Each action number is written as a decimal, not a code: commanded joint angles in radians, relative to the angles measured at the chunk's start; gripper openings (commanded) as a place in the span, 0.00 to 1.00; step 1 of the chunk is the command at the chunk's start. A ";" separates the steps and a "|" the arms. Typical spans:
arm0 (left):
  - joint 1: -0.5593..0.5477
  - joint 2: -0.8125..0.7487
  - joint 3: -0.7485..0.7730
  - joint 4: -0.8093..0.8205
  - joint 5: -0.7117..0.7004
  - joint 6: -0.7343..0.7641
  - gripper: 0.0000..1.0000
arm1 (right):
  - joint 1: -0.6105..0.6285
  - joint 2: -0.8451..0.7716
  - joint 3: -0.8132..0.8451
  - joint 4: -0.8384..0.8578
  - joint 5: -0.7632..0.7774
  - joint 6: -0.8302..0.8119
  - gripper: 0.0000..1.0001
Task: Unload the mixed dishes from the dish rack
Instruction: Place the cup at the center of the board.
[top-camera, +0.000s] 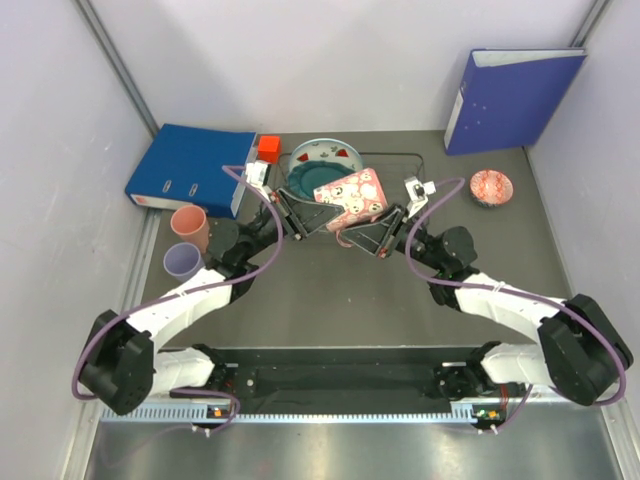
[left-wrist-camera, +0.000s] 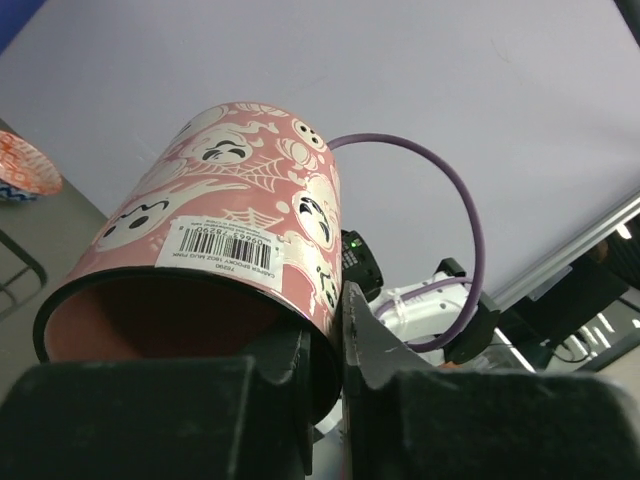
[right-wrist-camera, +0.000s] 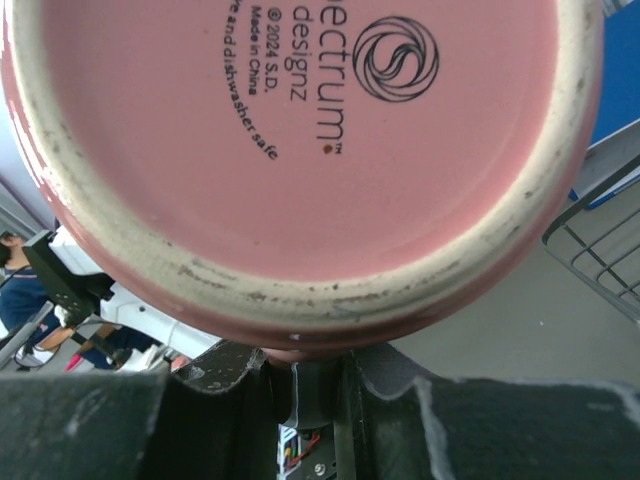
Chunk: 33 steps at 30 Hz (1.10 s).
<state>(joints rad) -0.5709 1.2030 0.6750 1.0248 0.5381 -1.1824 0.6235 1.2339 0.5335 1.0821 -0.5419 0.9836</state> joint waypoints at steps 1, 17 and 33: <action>-0.007 0.006 0.041 0.054 0.029 0.015 0.00 | 0.022 -0.014 0.057 0.095 -0.004 -0.052 0.00; -0.007 -0.088 0.109 -0.315 -0.017 0.176 0.00 | 0.025 -0.125 0.062 -0.228 0.053 -0.226 0.66; -0.001 -0.229 0.199 -0.557 -0.125 0.291 0.00 | 0.025 -0.272 0.085 -0.563 0.126 -0.393 1.00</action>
<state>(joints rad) -0.5766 1.0458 0.7601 0.4690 0.4732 -0.9634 0.6395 1.0210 0.5655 0.6144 -0.4622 0.6830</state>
